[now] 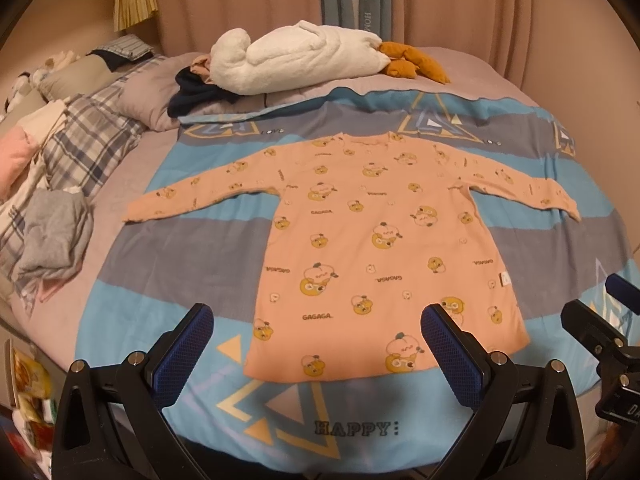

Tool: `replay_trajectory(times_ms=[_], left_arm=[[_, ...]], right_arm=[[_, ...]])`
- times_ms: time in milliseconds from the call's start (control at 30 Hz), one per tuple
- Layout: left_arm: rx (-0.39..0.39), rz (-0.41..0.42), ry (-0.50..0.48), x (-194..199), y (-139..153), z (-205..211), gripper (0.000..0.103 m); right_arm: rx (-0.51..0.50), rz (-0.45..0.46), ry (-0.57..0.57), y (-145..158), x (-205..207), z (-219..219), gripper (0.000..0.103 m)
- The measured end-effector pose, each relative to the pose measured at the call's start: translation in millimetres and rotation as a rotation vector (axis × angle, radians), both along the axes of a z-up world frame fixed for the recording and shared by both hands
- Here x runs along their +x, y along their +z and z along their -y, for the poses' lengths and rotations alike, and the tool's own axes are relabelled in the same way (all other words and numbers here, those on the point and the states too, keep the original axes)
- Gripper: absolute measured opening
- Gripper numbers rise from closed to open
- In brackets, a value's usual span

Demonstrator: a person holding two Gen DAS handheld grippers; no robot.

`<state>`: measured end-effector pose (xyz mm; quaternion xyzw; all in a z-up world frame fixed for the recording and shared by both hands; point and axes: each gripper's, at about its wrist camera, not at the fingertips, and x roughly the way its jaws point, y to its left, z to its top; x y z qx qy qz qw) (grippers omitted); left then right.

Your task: Fold small clothes

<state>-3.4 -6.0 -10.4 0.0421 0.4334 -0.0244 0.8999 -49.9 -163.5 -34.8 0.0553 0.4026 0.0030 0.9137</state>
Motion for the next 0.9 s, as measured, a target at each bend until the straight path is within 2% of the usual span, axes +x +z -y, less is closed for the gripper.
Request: replay_trajectory(times_ms=[900], left_arm=[[0.006, 0.000, 0.000, 0.2, 0.4, -0.2, 0.102]], right_arm=[[0.000, -0.001, 0.005, 2.2, 0.2, -1.6, 0.103]])
